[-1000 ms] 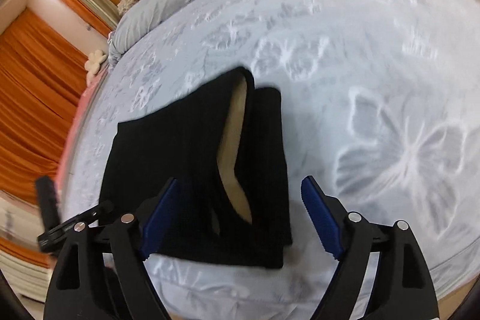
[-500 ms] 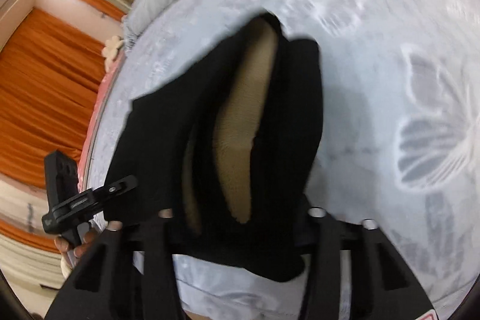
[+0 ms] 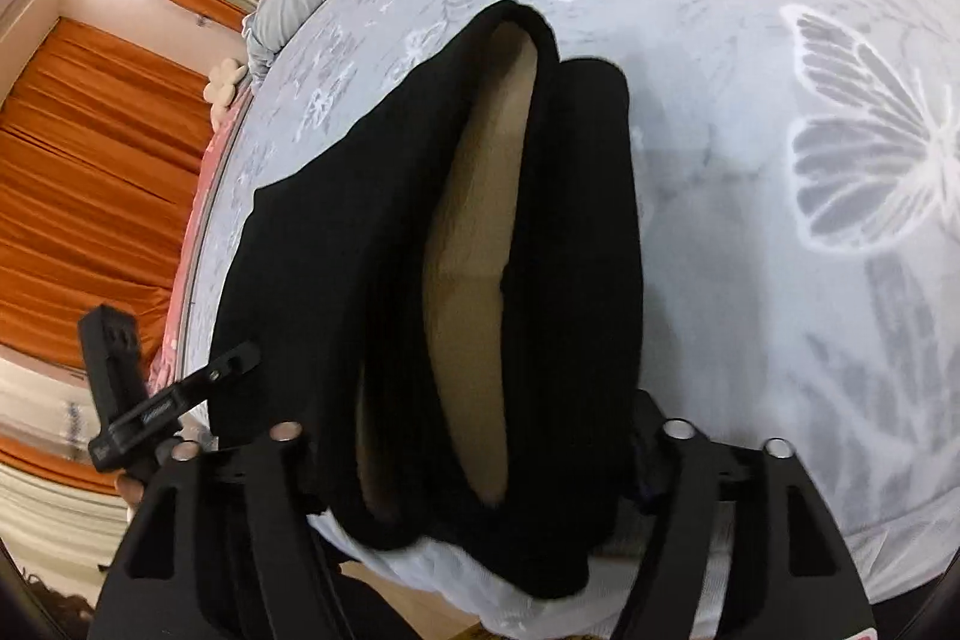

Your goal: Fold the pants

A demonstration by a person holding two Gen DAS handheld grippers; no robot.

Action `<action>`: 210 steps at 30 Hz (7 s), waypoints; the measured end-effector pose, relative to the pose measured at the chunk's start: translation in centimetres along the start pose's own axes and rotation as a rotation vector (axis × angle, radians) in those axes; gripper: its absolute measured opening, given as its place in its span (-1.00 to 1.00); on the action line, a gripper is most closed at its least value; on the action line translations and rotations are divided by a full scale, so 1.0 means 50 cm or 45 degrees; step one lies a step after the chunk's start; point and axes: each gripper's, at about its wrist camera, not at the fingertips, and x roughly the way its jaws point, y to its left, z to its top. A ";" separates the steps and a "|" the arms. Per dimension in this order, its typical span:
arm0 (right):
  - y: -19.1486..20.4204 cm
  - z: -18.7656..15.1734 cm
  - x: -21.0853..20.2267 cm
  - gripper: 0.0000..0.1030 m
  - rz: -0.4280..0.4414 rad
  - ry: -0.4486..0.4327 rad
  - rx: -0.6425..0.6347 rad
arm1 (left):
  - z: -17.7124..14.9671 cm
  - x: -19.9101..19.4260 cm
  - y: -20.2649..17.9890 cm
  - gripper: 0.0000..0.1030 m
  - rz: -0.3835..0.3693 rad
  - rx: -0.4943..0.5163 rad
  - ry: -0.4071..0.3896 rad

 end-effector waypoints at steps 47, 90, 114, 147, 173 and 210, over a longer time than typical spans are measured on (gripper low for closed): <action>0.024 -0.023 0.019 0.90 -0.084 -0.187 -0.108 | 0.004 0.064 -0.059 0.91 0.104 -0.105 -0.065; 0.268 0.018 -0.253 -0.38 0.094 -0.467 -0.415 | 0.082 -0.324 -0.099 -0.57 -0.162 0.062 -0.386; 0.063 0.632 0.198 -0.20 0.068 -0.447 -0.210 | 0.594 0.221 -0.011 -0.54 0.046 0.093 -0.469; 0.190 0.209 -0.129 0.66 -0.294 -0.729 -0.344 | 0.170 -0.109 -0.066 0.91 0.406 0.131 -0.639; 0.077 0.517 0.178 -1.00 -0.410 -0.364 -0.367 | 0.269 0.025 -0.023 0.91 0.400 0.114 -0.452; 0.143 0.160 -0.068 0.42 -0.507 -0.498 -0.461 | 0.127 -0.016 -0.107 0.91 0.404 0.257 -0.413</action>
